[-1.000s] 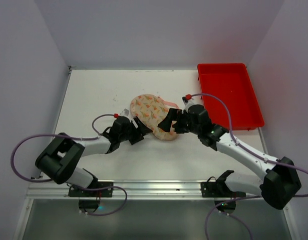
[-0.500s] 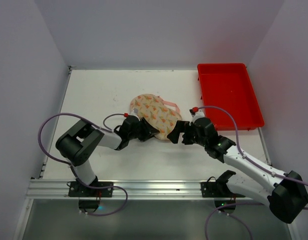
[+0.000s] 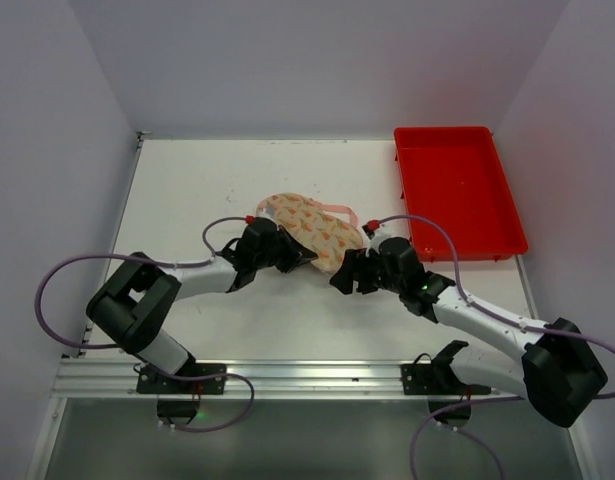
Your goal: Unzip the laundry bag and remove the bra
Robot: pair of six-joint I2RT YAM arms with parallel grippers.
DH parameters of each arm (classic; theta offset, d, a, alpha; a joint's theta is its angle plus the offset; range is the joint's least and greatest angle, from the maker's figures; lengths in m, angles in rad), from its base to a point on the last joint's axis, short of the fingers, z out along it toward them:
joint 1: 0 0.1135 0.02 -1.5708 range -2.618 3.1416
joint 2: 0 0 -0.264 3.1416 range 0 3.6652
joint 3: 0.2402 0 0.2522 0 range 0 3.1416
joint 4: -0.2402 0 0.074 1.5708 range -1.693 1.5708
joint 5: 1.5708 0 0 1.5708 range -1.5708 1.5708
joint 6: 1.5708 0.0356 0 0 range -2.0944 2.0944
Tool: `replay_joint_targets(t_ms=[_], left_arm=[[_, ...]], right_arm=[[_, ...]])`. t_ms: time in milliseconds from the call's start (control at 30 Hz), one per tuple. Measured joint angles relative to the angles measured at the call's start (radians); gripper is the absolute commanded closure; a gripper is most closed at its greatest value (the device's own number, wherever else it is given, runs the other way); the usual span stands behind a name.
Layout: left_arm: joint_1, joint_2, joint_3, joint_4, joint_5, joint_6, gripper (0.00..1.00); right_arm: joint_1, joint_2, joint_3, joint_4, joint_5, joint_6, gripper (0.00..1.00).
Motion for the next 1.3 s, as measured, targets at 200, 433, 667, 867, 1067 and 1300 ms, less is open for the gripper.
replay_joint_targets(t_ms=[200, 433, 667, 867, 1067, 1300], left_arm=[[0.000, -0.035, 0.084, -0.150, -0.006, -0.028, 1.00], [0.000, -0.043, 0.150, -0.256, -0.006, -0.063, 1.00], [0.000, -0.044, 0.198, -0.309, -0.006, -0.070, 1.00], [0.000, -0.047, 0.199, -0.330, -0.005, -0.071, 1.00], [0.000, -0.047, 0.199, -0.330, -0.001, -0.085, 1.00], [0.000, -0.049, 0.199, -0.330, 0.000, -0.089, 1.00]], right_arm=[[0.024, 0.039, 0.000, 0.069, -0.019, -0.042, 0.34], [0.055, 0.096, 0.000, 0.150, -0.015, -0.065, 0.37], [0.063, 0.173, 0.003, 0.207, -0.016, -0.074, 0.42], [0.063, 0.185, 0.008, 0.254, -0.013, -0.075, 0.46], [0.064, 0.195, 0.025, 0.296, -0.006, -0.078, 0.48], [0.065, 0.198, 0.035, 0.304, 0.017, -0.081, 0.52]])
